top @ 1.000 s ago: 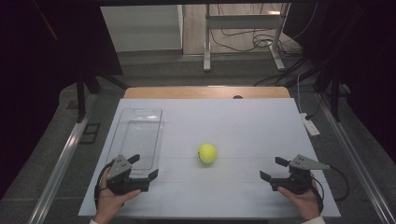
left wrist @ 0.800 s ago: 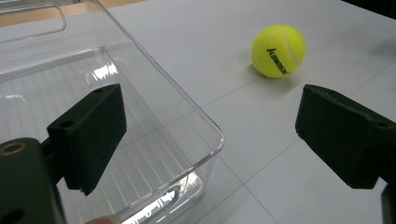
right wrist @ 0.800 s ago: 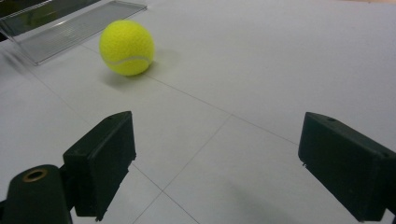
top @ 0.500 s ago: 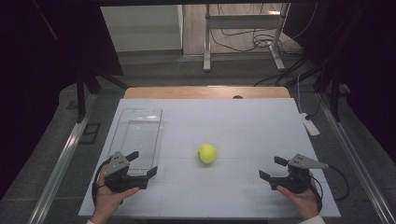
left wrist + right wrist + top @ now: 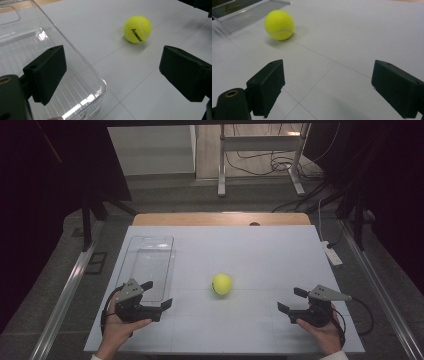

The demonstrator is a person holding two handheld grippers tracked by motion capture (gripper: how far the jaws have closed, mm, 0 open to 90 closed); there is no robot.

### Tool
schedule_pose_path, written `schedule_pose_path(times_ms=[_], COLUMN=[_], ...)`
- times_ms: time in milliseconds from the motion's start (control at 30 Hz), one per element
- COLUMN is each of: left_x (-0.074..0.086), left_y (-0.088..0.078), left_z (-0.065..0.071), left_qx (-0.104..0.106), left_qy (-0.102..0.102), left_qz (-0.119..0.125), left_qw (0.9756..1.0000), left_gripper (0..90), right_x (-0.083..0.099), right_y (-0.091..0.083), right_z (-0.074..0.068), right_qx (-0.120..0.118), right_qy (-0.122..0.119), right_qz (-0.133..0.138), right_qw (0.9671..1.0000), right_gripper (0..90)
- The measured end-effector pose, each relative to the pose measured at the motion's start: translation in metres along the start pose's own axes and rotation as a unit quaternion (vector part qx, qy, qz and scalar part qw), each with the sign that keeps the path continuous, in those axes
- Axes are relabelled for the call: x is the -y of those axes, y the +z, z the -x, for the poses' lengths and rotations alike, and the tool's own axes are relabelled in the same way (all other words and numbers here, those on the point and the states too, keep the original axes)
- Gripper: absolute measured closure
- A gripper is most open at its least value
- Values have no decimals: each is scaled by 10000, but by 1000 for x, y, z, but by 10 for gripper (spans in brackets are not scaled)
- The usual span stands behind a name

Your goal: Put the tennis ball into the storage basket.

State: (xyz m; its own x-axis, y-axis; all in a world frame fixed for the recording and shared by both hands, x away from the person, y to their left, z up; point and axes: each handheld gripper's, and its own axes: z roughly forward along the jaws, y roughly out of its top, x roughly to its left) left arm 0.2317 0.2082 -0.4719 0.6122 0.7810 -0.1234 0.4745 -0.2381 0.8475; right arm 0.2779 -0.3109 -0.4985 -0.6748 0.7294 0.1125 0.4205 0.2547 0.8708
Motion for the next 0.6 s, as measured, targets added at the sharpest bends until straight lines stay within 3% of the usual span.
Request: schedule_pose_path(times_ms=[200,600], left_x=[-8,-20], left_y=[2,3], left_z=[1,6], left_qx=[-3,-27], left_qy=[77,114], left_qz=[-105,-15], left_qw=[9999,9999], left_gripper=[83,90], right_x=[1,1], right_y=[2,1], right_z=[1,1], right_qx=[-16,-6], right_qy=[11,21], right_qz=[-15,-5], right_qw=[10000,10000], right_gripper=[117,118])
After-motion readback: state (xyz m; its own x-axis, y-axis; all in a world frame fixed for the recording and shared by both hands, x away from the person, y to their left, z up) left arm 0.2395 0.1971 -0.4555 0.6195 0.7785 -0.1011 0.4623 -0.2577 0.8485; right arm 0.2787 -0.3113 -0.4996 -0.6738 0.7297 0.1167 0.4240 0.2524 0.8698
